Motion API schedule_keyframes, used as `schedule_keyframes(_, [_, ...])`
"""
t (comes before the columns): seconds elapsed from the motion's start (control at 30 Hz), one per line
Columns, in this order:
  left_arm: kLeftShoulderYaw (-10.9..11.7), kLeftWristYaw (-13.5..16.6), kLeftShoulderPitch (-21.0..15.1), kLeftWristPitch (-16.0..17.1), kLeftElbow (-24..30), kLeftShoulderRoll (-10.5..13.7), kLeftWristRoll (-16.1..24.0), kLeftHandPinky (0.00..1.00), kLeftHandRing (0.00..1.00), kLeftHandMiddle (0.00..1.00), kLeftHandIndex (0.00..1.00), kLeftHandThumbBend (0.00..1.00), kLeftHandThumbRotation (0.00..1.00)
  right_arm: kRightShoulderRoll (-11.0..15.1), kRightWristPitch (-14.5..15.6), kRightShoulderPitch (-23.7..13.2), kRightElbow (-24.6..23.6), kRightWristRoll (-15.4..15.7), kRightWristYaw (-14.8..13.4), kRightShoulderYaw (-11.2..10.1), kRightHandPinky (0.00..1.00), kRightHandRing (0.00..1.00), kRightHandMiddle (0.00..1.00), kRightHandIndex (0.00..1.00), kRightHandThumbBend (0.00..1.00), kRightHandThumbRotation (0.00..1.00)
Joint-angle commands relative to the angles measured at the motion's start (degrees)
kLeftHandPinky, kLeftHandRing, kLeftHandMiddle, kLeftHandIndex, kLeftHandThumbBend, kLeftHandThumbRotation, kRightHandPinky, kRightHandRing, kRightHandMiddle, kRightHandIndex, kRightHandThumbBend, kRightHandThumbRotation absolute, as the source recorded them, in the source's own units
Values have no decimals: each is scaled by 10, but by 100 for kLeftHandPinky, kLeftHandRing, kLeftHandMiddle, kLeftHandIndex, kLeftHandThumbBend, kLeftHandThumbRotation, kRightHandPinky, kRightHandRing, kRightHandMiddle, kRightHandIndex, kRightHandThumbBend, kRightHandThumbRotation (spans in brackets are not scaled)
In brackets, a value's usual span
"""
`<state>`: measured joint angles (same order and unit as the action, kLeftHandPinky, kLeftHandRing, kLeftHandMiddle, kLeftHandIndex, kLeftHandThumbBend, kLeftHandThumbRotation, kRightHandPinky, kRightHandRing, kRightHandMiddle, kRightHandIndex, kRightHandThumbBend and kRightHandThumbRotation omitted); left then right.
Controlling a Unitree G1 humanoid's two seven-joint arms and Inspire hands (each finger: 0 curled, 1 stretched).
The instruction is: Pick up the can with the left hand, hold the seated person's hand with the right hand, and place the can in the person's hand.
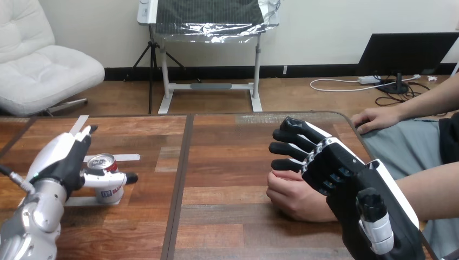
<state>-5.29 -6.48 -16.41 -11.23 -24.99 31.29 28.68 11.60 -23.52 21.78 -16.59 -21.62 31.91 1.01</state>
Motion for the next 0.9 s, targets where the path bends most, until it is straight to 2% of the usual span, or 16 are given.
schedule_keyframes(0.0, [-13, -5, -43, -6, -2, 10, 11, 100, 99, 99, 97, 91, 40, 2, -6, -18, -16, -11, -1, -9, 77, 83, 86, 86, 95, 87])
schedule_keyframes(0.37, [-27, -11, -50, -17, -7, 12, 21, 96, 93, 94, 94, 89, 41, 1, -7, -15, -20, -10, -2, -9, 78, 84, 86, 86, 95, 87])
schedule_keyframes(0.87, [-35, -14, -61, -36, -12, 8, 23, 96, 91, 91, 90, 87, 37, 2, -7, -14, -21, -8, -5, -10, 78, 84, 86, 86, 95, 87])
